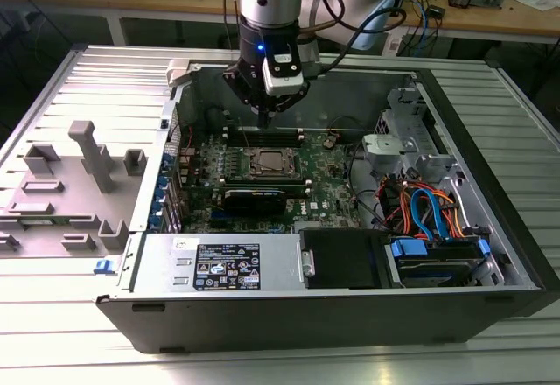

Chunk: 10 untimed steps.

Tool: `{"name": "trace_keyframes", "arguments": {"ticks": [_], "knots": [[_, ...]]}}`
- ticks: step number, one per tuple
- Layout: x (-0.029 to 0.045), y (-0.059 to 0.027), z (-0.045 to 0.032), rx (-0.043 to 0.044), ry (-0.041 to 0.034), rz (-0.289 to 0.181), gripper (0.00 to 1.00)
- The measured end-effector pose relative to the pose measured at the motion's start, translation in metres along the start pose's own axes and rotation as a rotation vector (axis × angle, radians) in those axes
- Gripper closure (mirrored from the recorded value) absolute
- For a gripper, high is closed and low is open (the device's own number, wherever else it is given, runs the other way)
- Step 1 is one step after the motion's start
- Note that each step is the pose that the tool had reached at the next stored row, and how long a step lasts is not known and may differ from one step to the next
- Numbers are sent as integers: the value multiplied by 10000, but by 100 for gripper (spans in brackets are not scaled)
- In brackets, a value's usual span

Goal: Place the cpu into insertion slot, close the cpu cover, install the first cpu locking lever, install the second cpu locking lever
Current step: 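Install the first cpu locking lever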

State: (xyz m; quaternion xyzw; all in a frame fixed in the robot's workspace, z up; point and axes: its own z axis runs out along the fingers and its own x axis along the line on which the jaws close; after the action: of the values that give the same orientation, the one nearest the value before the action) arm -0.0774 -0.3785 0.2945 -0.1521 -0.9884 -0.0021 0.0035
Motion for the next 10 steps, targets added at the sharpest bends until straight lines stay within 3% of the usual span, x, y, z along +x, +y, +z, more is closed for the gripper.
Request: {"name": "trace_keyframes", "arguments": {"ticks": [4, 10], "knots": [[73, -25, 3, -6, -2, 0, 89], [76, -30, 3, -4, -5, -146, 89]]}}
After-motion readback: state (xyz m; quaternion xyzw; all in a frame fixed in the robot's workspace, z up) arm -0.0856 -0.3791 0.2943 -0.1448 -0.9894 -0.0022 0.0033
